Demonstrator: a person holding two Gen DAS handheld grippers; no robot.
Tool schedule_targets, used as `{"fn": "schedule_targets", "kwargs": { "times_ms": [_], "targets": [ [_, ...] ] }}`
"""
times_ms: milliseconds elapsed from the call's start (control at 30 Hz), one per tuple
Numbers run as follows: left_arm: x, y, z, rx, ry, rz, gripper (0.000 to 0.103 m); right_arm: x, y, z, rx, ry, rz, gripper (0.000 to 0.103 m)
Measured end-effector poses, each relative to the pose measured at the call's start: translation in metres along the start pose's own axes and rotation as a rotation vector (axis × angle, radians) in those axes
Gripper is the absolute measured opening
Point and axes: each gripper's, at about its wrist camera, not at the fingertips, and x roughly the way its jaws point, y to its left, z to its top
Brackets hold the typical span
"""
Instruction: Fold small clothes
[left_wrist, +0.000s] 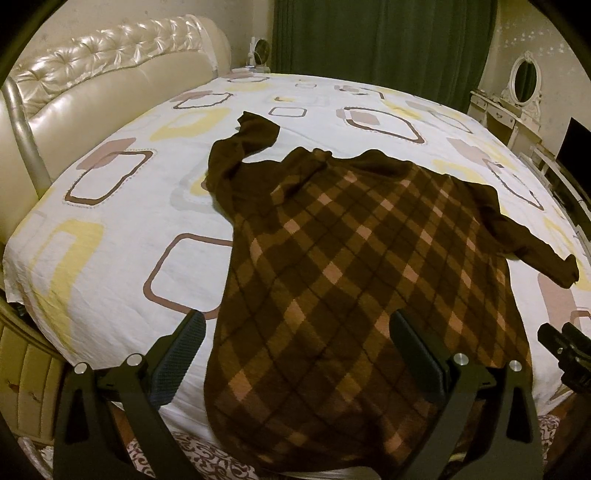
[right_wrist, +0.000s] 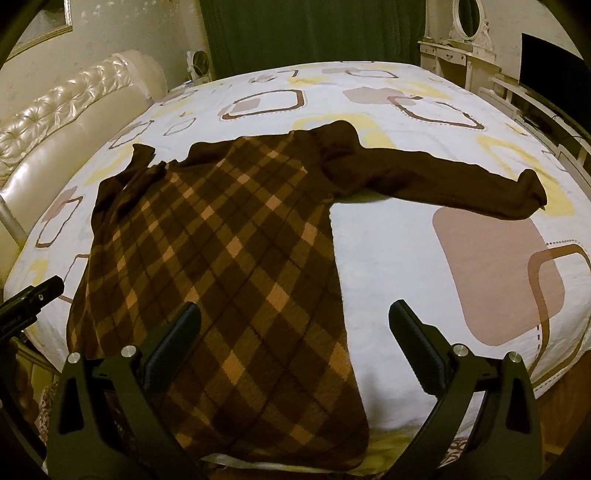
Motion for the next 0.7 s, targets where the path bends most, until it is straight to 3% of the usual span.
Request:
{"fn": "schedule_targets", "kwargs": {
  "times_ms": [467, 600, 700],
  "targets": [
    [0.007, 0.002, -0.003, -0.012, 0.023, -0.016, 0.099, 0.010, -0.028, 0.007, 0.076, 0.056, 0.043, 0.101],
    [0.010, 0.002, -0.004, -0.007, 0.024, -0.008, 0.099, 0.001, -0.062, 0.027, 0.148, 0.014, 0.033, 0.101],
    [0.013, 0.003, -0.003, -0.010, 0.029, -0.010, 0.099, -0.014, -0.109, 0.047, 0.251, -0.051, 0.009, 0.101]
  ]
}}
